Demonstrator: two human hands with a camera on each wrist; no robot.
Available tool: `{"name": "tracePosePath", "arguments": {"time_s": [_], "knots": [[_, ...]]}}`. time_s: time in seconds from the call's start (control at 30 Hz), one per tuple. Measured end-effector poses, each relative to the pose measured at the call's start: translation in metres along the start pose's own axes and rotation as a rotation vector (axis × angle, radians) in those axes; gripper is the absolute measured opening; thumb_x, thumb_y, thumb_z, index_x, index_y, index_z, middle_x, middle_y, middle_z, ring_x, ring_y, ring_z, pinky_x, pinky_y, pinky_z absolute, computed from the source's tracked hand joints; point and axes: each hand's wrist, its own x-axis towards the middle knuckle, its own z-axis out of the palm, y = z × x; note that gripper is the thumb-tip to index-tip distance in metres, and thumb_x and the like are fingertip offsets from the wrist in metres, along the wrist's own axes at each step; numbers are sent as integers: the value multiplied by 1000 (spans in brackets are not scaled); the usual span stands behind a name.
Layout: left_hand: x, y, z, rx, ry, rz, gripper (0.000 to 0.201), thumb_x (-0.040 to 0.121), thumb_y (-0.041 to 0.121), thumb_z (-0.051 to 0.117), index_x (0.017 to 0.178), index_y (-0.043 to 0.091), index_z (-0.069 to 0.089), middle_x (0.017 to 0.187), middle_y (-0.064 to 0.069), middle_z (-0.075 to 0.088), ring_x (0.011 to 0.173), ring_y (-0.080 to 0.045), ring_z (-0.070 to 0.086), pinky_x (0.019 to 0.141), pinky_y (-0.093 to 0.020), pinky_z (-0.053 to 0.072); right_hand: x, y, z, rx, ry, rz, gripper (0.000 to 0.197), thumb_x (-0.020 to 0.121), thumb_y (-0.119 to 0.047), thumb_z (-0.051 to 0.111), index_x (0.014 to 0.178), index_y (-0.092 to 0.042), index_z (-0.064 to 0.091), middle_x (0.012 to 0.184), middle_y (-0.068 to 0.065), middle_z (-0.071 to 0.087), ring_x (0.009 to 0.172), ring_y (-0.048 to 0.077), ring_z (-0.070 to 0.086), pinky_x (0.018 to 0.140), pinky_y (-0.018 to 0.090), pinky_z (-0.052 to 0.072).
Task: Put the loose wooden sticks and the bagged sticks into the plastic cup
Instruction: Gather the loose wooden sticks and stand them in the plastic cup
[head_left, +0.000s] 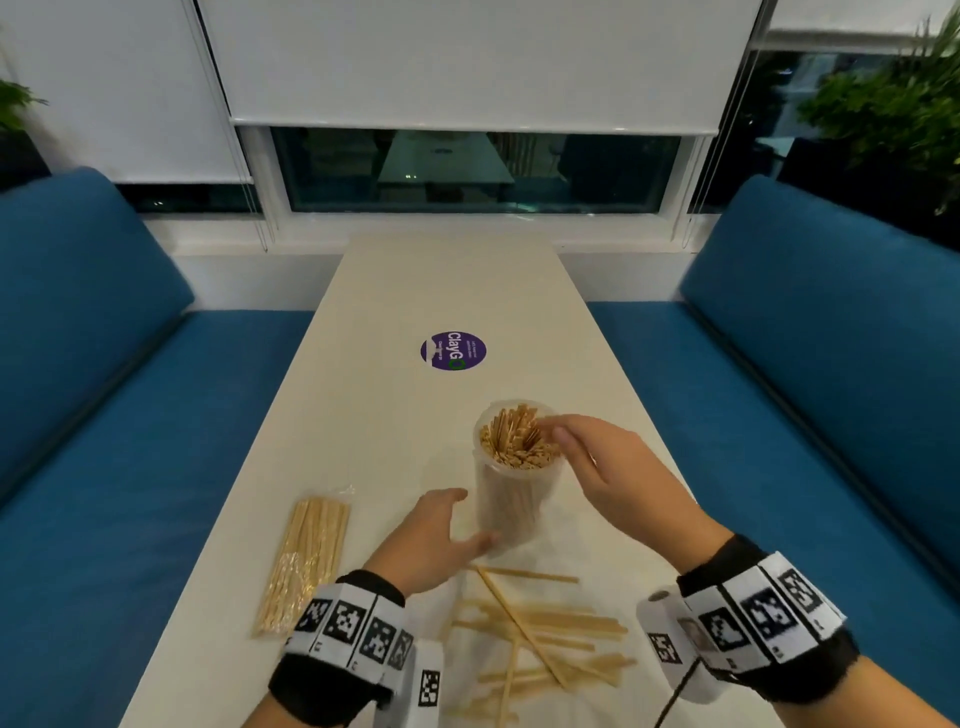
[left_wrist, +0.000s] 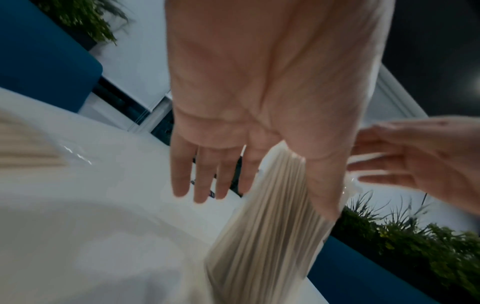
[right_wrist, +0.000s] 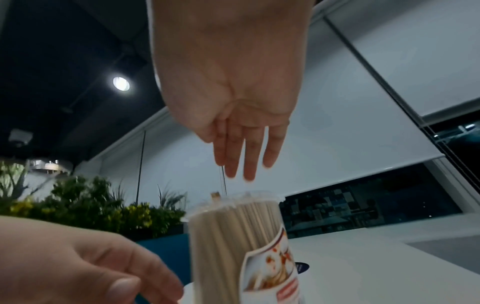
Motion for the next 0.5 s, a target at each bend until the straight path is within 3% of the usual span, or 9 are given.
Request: {"name": "tracePosePath", "arguments": {"time_s": [0.07, 0.1, 0.17, 0.27, 0.37, 0.43, 0.5], "knots": [[-22, -13, 0, 55, 36, -35, 65, 86, 49, 55, 139, 19, 34, 145, 2, 35, 131, -14, 38, 104, -25, 33, -32, 0, 1, 16, 27, 46, 28, 98, -27, 39, 115, -23, 60, 95, -18, 63, 89, -4, 58, 83, 12, 44], [-36, -19, 3, 66, 49, -36, 59, 87, 47, 55, 136, 20, 38, 141, 2, 38, 128, -14, 41, 102, -24, 35, -48, 1, 5, 15, 21, 67, 23, 96, -26, 43, 110, -24, 62, 87, -24, 60, 82, -5, 57, 76, 7, 42], [-64, -28, 16, 111, 23, -19, 49, 87, 44, 56, 129, 21, 45, 130, 5, 42, 121, -13, 45, 97, -22, 38, -84, 5, 17, 23, -47, 114, 15, 94, -25, 50, 100, -27, 64, 81, -22, 59, 78, -2, 57, 68, 4, 39], [-105, -42, 41, 176, -104, 4, 37, 85, 42, 61, 115, 21, 54, 111, 7, 43, 107, -9, 49, 90, -19, 41, -136, 10, 41, 10, -290, 161, 10, 91, -30, 55, 86, -39, 56, 82, -16, 60, 78, 7, 56, 66, 8, 38], [-132, -51, 64, 216, -252, 21, 25, 83, 42, 61, 98, 24, 51, 94, 12, 42, 82, -2, 46, 73, -14, 39, -178, 13, 65, -24, -527, 180, 6, 88, -40, 56, 85, -41, 50, 81, -19, 53, 75, 0, 51, 68, 8, 38], [-137, -51, 76, 214, -252, 34, 22, 85, 41, 60, 93, 24, 48, 85, 15, 38, 72, 0, 41, 67, -13, 36, -194, 13, 76, -7, -595, 188, 13, 82, -46, 60, 85, -38, 49, 82, -18, 50, 74, -2, 48, 71, 10, 38], [-135, -48, 86, 225, -163, 48, 22, 87, 40, 57, 93, 22, 48, 81, 15, 38, 71, -2, 40, 68, -17, 36, -199, 8, 84, 2, -631, 178, 21, 79, -47, 63, 86, -35, 47, 84, -18, 46, 76, -1, 46, 73, 14, 39]]}}
